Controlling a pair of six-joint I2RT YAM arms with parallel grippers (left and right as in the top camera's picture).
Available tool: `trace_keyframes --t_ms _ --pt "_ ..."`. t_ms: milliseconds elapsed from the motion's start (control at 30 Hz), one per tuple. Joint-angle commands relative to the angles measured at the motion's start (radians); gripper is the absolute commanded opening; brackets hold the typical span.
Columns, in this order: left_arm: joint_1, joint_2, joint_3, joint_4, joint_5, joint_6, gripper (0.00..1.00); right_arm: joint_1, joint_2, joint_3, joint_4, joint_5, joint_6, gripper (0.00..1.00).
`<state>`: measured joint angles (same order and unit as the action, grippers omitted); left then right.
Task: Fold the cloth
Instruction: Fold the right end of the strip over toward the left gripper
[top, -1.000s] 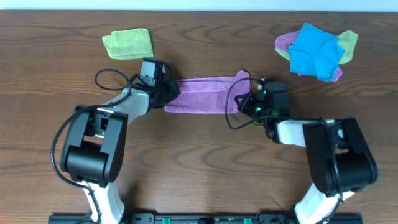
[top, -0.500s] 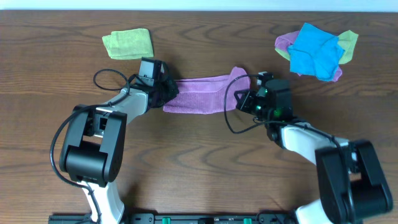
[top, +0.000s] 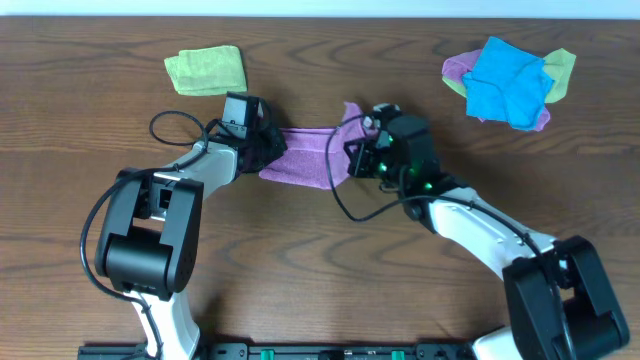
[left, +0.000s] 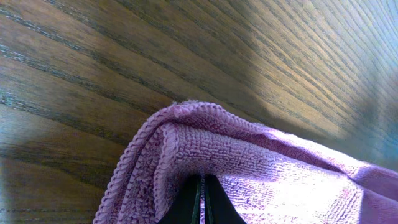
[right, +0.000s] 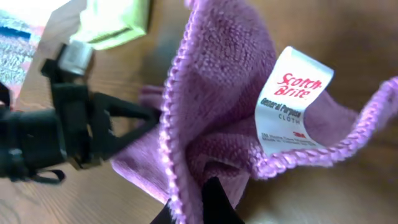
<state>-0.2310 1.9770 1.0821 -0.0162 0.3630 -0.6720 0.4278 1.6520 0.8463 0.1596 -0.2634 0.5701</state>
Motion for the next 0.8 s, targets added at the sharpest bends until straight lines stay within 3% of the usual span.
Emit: trace_keyframes --t_ms 0,500,767 --pt "0.009 0.031 0.009 -0.010 -0.021 0.025 0.06 0.027 -0.006 0.056 -0.023 0.050 -0.064 0.01" --pt "0.012 0.029 0.028 -0.017 0.004 0.048 0.06 0.126 0.177 0.277 -0.112 0.049 -0.108 0.01" --pt "0.077 0.013 0.055 -0.030 0.012 0.057 0.06 0.155 0.183 0.287 -0.122 0.054 -0.116 0.01"
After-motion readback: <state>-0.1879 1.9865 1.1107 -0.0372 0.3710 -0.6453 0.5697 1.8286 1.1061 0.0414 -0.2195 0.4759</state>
